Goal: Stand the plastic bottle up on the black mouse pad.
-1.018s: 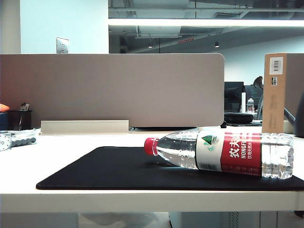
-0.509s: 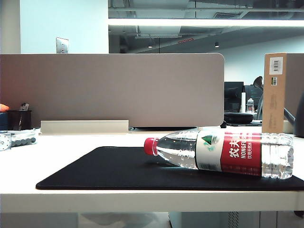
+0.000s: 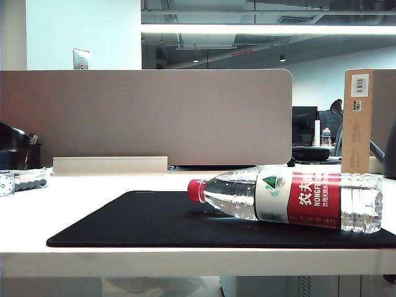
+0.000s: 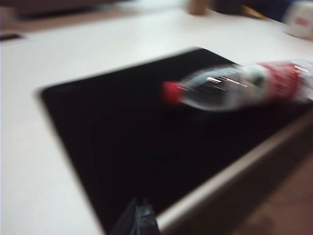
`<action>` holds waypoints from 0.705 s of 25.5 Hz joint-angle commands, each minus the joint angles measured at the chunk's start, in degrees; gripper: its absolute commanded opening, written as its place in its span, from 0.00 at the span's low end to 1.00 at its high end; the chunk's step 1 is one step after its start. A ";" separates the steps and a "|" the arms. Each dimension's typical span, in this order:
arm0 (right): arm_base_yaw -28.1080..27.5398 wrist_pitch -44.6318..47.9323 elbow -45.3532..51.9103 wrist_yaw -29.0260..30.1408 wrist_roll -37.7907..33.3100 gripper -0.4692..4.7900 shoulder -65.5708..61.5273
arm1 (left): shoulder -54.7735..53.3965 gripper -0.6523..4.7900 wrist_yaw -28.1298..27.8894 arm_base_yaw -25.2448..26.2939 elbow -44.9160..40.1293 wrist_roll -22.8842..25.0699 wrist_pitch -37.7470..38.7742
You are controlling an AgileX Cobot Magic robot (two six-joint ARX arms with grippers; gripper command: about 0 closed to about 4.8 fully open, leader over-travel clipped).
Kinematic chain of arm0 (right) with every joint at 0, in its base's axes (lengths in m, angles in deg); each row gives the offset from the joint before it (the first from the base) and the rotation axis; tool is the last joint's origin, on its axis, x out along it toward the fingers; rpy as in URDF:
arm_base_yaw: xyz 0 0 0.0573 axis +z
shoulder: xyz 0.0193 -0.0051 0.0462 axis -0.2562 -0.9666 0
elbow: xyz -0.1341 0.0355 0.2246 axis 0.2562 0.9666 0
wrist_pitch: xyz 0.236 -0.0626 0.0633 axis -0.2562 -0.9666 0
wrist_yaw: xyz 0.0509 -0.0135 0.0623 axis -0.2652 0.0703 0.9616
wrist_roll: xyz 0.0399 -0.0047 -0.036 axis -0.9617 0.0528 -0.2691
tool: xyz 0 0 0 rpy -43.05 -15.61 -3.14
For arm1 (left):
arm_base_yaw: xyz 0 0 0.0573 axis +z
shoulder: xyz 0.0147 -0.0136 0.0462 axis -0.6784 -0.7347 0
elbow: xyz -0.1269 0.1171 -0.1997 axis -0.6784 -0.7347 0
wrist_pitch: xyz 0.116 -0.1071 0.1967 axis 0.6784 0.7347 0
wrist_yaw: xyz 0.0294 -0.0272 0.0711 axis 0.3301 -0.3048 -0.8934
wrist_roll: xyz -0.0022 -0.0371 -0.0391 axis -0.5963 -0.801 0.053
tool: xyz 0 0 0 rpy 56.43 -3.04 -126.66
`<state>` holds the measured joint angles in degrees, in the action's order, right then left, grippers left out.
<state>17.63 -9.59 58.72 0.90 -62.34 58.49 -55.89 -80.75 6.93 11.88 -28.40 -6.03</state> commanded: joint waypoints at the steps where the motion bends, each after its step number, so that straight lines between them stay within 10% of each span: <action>1: -0.02 0.59 -0.09 6.36 -2.29 0.09 -0.09 | -1.16 0.12 0.35 -4.04 0.24 0.00 -0.55; 14: 0.00 -20.31 -18.23 5.60 4.42 0.08 -11.78 | -1.20 0.12 1.38 -4.59 0.24 0.00 -0.57; 18: 0.11 -24.63 -33.79 11.76 18.67 0.16 -34.77 | -1.20 0.12 1.38 -4.59 0.24 0.00 -0.57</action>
<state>17.65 -31.86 28.14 9.29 -49.89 28.99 -57.10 -79.67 2.30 11.88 -28.42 -5.83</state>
